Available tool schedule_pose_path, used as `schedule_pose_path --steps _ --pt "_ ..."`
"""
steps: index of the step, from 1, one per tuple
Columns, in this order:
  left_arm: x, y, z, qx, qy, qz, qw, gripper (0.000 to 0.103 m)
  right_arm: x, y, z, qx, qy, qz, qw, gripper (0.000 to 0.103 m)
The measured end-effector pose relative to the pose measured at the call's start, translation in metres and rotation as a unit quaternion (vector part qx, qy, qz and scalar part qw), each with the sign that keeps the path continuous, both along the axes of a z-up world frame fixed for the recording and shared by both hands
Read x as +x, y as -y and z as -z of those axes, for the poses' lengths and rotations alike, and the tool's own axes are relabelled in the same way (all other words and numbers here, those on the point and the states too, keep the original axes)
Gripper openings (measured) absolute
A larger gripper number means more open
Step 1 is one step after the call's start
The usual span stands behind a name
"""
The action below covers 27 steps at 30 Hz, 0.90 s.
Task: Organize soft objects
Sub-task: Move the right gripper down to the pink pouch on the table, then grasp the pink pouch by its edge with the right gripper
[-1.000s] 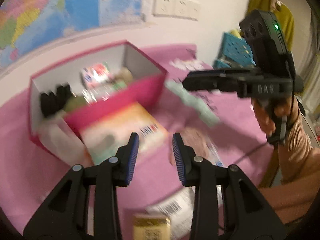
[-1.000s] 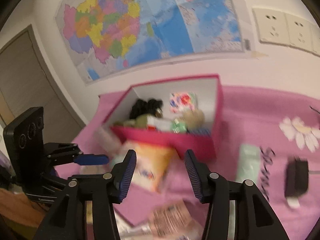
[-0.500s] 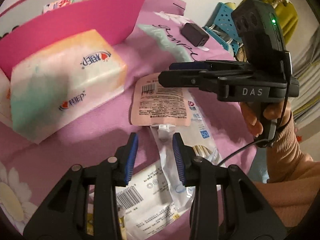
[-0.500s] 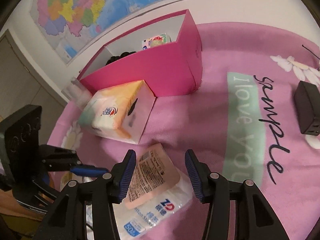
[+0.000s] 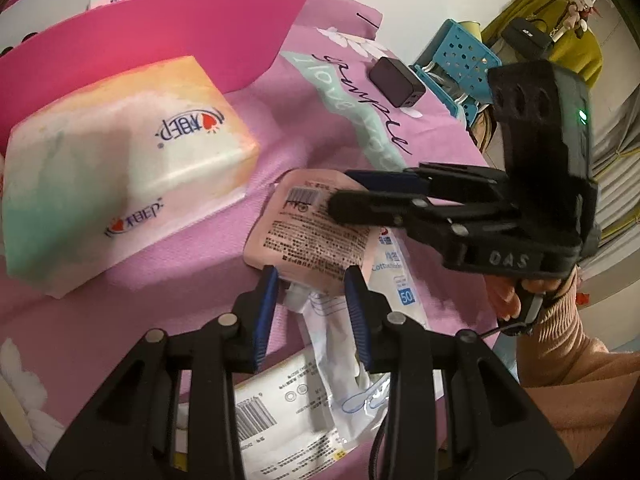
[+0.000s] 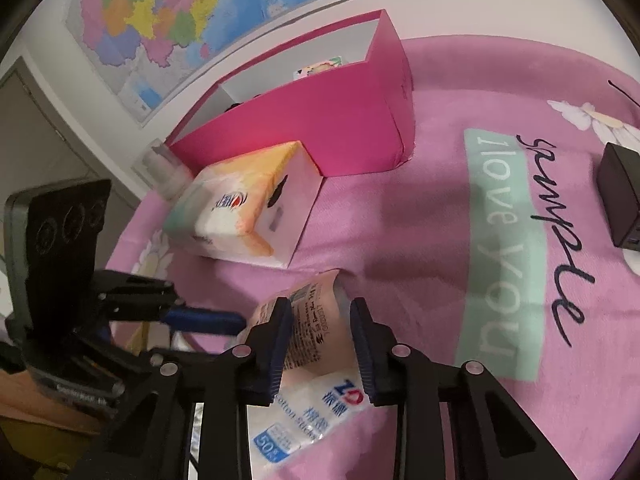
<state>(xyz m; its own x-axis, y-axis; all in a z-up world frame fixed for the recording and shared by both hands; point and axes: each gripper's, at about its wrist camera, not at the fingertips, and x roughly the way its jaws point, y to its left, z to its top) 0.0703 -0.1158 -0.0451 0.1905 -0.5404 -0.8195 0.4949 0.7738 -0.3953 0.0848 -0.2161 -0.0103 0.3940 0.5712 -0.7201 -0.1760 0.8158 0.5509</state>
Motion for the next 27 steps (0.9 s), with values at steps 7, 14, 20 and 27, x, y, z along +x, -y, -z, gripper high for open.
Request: schedule_pose_path --steps 7,14,20,27 --pt "-0.001 -0.004 0.003 -0.004 -0.007 -0.002 1.0000 0.037 -0.007 0.000 -0.001 0.003 0.003 0.011 1.000 0.026" --pt "0.003 -0.003 0.003 -0.006 -0.008 -0.002 0.9999 0.039 -0.013 0.003 0.001 0.011 0.005 0.024 1.000 0.026" --pt "0.002 -0.006 0.004 -0.010 -0.012 -0.006 0.9999 0.040 -0.019 0.003 0.001 0.025 0.007 0.031 0.999 0.024" --pt "0.001 -0.011 0.004 -0.004 -0.017 -0.012 0.9998 0.041 -0.022 0.008 0.004 0.043 0.004 0.046 0.998 0.022"
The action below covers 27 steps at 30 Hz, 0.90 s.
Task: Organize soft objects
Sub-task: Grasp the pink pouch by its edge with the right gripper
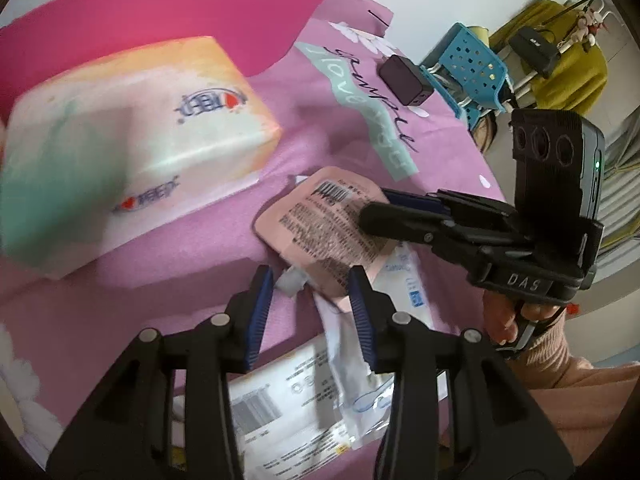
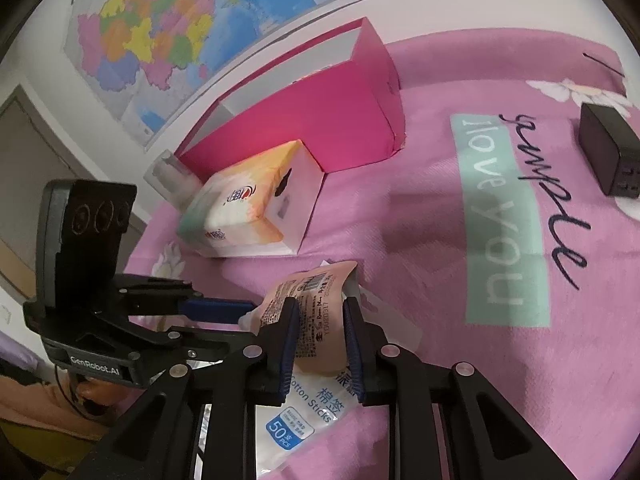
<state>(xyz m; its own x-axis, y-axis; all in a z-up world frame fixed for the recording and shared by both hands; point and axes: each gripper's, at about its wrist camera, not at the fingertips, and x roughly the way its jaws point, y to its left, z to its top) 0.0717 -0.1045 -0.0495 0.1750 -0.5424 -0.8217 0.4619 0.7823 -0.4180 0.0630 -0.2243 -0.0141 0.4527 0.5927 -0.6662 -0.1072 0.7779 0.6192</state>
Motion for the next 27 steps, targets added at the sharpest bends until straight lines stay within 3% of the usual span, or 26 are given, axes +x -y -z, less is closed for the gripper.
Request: schedule_pose_path --steps 3,8,16,27 --pt "-0.007 -0.001 -0.002 0.021 0.009 -0.004 0.9997 0.040 0.000 0.001 0.000 0.002 -0.001 0.003 1.000 0.022" --pt "-0.014 0.006 -0.009 0.012 0.022 0.008 0.9996 0.039 0.000 -0.002 0.000 0.007 -0.001 0.000 1.000 0.022" --pt "-0.012 0.006 -0.005 0.044 0.037 -0.019 0.9982 0.039 -0.002 -0.003 -0.001 0.006 0.000 0.003 1.000 0.022" --pt "-0.006 0.004 -0.004 0.036 0.034 -0.025 0.9985 0.039 0.001 -0.003 -0.001 0.002 0.002 0.000 1.000 0.024"
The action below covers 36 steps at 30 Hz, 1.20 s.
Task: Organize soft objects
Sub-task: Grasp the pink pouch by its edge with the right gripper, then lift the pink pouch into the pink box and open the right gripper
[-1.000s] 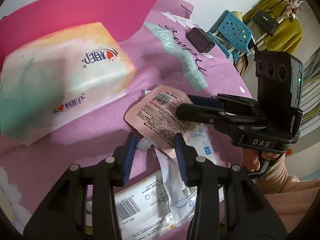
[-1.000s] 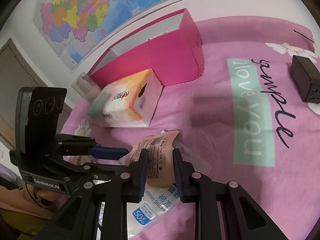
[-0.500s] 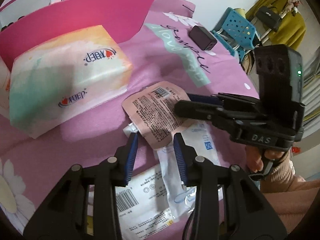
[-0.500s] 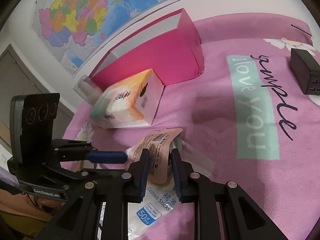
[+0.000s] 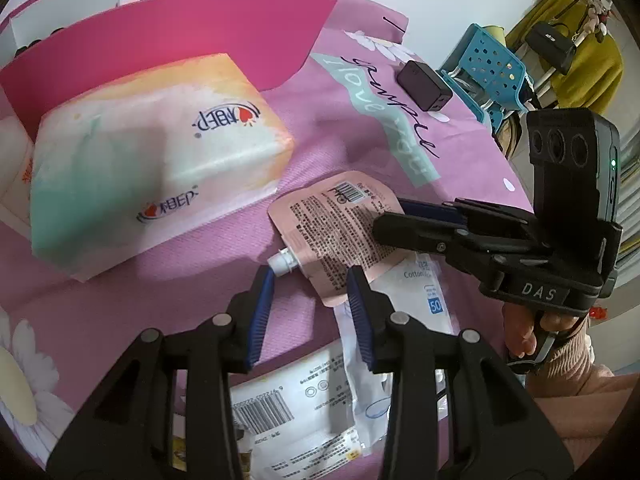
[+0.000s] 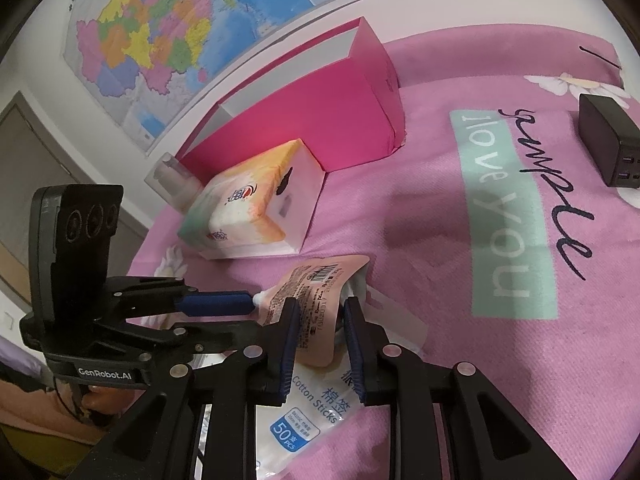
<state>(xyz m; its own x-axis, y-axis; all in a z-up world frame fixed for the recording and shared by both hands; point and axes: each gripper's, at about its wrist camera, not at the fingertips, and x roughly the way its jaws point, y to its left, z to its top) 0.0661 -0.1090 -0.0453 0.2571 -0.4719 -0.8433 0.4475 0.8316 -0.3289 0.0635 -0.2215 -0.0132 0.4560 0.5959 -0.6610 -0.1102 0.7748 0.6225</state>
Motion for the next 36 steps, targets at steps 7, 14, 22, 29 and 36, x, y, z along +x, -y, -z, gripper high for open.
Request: schedule_pose_path --steps 7,14,22,29,36 --pt "-0.003 0.001 -0.008 -0.009 0.009 0.003 0.9999 0.039 -0.004 -0.002 -0.008 -0.013 0.013 0.005 1.000 0.024" --pt "-0.010 -0.002 -0.035 -0.022 0.043 0.005 0.9988 0.039 -0.004 0.004 -0.034 -0.016 0.044 0.005 0.999 0.024" --pt "-0.007 0.002 -0.077 -0.053 0.085 0.030 0.9945 0.036 0.014 -0.007 -0.072 -0.005 0.099 -0.021 0.995 0.018" --pt "-0.004 -0.009 -0.062 -0.028 0.079 0.018 0.9964 0.033 0.023 0.004 -0.047 -0.020 0.058 -0.005 0.998 0.029" --pt "0.001 -0.026 -0.015 -0.020 0.000 -0.008 0.9998 0.034 0.027 0.009 -0.001 -0.017 -0.013 -0.007 1.000 0.044"
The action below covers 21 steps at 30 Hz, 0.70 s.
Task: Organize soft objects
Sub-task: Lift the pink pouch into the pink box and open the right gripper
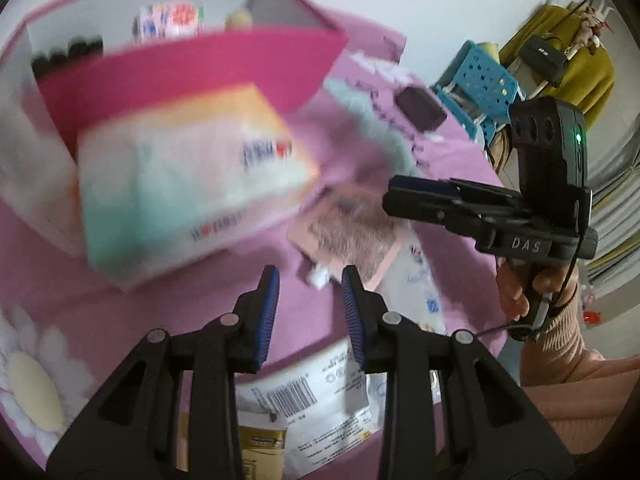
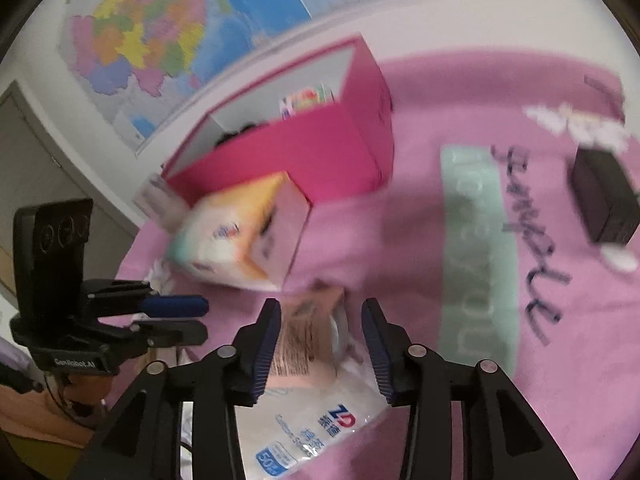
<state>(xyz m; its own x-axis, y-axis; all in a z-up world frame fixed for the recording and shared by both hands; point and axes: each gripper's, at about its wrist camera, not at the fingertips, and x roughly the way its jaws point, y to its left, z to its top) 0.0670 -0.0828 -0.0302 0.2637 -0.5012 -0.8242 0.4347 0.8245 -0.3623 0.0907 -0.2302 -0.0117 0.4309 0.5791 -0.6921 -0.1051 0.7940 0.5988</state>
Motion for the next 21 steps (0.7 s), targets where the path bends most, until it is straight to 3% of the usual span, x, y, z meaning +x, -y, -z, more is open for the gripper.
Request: schedule_pose_path --steps 5,8,21 --pt "-0.003 0.016 0.017 0.002 -0.024 0.010 0.9996 0.034 0.004 -0.009 0.009 0.002 -0.005 -0.015 1.000 0.044" --pt "-0.002 0.022 0.016 -0.006 -0.025 0.009 0.9996 0.035 0.002 -0.012 0.008 0.003 0.001 -0.022 1.000 0.030" --pt "-0.002 0.025 -0.002 -0.021 -0.011 -0.004 0.9997 0.039 -0.017 -0.004 -0.010 0.015 0.020 0.019 1.000 0.028"
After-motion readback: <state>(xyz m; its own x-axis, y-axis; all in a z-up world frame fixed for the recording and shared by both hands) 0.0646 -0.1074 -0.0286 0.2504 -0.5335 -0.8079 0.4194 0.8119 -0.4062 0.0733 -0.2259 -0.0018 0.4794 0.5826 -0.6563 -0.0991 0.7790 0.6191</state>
